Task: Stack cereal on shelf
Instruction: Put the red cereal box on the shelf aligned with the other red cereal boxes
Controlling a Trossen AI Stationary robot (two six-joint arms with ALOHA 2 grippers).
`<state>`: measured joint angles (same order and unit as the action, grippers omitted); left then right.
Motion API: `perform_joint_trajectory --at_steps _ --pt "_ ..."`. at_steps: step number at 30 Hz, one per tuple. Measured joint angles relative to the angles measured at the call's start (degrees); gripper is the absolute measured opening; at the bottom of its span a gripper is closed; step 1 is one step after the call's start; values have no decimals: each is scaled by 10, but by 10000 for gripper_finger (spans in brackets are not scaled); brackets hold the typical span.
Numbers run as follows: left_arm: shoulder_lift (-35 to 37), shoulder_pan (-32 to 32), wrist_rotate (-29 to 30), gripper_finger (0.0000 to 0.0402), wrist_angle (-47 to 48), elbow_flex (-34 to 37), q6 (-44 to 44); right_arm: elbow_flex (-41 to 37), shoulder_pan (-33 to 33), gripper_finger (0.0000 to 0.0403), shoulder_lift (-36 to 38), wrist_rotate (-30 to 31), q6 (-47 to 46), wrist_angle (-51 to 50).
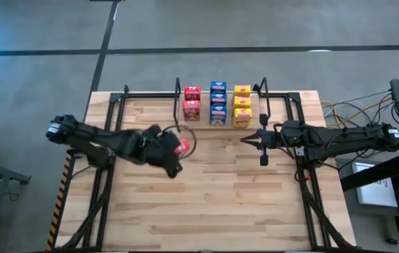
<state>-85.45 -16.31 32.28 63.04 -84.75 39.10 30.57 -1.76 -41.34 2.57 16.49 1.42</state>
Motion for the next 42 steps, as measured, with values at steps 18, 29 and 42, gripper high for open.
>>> perform_joint_trajectory --at_steps 18,29,42 --pt "0 144 -18 194 -268 65 -341 -1 0 9 0 0 -30 -29" --pt "-2 214 -56 194 -453 166 -472 -1 0 9 0 0 -29 -29" --pt "-20 265 -87 194 -563 238 -498 -1 0 9 0 0 -29 -29"
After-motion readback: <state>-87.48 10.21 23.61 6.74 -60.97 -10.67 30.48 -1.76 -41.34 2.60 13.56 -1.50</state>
